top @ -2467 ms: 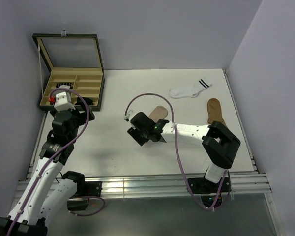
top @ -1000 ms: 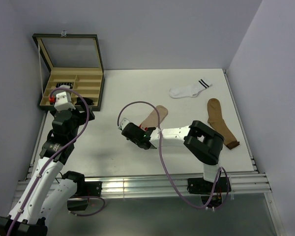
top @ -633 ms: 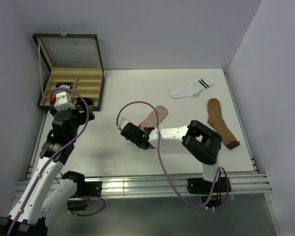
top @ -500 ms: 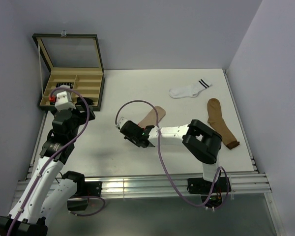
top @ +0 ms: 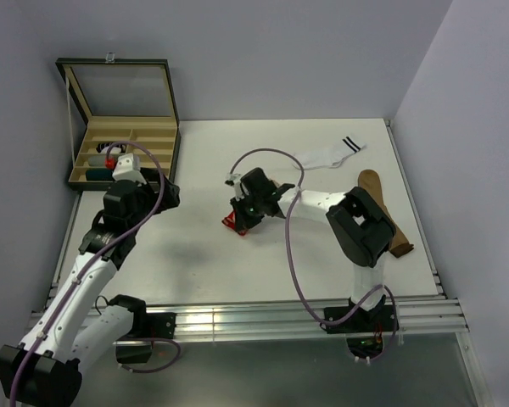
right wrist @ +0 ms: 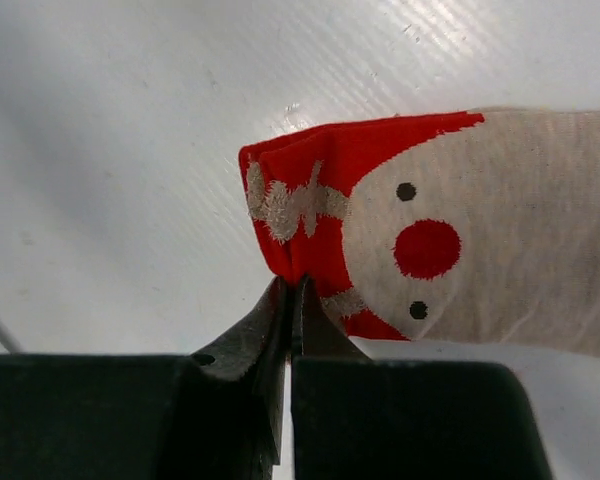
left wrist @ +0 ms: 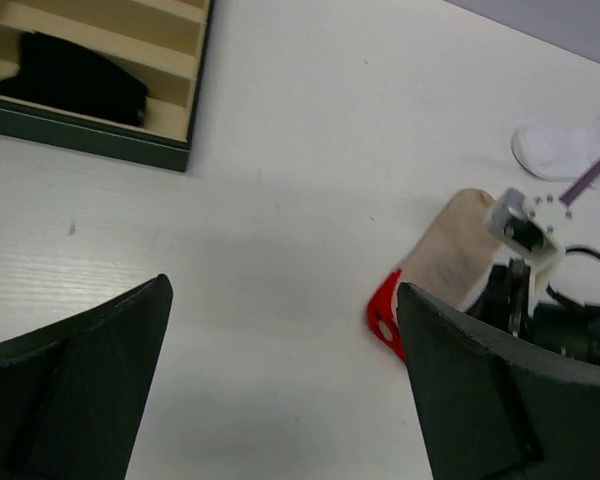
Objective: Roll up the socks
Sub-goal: Roll the sock at the center of the board.
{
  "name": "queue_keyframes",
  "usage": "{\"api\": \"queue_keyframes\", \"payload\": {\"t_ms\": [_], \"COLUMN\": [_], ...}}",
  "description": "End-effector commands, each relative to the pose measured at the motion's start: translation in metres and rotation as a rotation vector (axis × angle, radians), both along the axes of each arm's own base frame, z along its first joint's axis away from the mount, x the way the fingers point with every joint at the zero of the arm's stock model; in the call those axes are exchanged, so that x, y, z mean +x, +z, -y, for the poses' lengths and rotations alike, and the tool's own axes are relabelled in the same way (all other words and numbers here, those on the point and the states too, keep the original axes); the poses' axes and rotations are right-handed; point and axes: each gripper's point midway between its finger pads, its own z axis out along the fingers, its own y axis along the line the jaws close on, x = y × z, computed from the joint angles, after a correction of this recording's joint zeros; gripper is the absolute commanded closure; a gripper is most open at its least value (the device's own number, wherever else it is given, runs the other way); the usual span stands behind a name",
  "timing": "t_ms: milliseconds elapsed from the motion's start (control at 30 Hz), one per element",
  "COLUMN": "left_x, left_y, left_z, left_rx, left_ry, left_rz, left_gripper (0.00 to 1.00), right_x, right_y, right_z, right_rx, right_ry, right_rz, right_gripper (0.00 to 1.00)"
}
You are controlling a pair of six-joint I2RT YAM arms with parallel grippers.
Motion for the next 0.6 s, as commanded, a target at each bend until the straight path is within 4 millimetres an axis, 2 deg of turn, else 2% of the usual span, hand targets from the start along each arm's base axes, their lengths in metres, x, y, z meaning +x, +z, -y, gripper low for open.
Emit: {"api": "queue_keyframes", "payload": {"t_ms": [0,33,167,267,333,567], "left_x": [-0.002,-0.003,-0.008,-0.010,-0.012,-0.010], "left_y": [0.010,0.003,-0.019,-0.035,-0.049,-0.074], "left_z": [0.030,0.033,0.057,0.071,0.078,0.095], "left_rx": [-0.128,-0.136,-0.198,-0.239,-0.244,-0.257], "left_ry": [-0.080,-0.084,-0.126,-0.147,-0.156,-0.171], "left_rz": [-0.014,-0.028,-0.101,-0.149,-0.189,-0.264], "left_gripper": [0.01,0.01,0.00,0.01,0.02,0.11], "right_x": [0.002,-0.002,0.006,0.010,0.013,0.021], "right_y": [0.022,0.026,0.034,0.031,0.024,0.003], "right_z": [-0.018,-0.020,-0.016,-0.010,-0.005,0.005], "right_rx": [0.235,0.284,0.426,0.483,0.495,0.528], "right_ry": [0.021,0.042,0.033,0.006,-0.026,-0.101], "right_rz": [-0.159,-0.204,-0.300,-0.377,-0.423,-0.525], "right_gripper": [1.00,1.00,1.00,1.00,1.00,1.00]}}
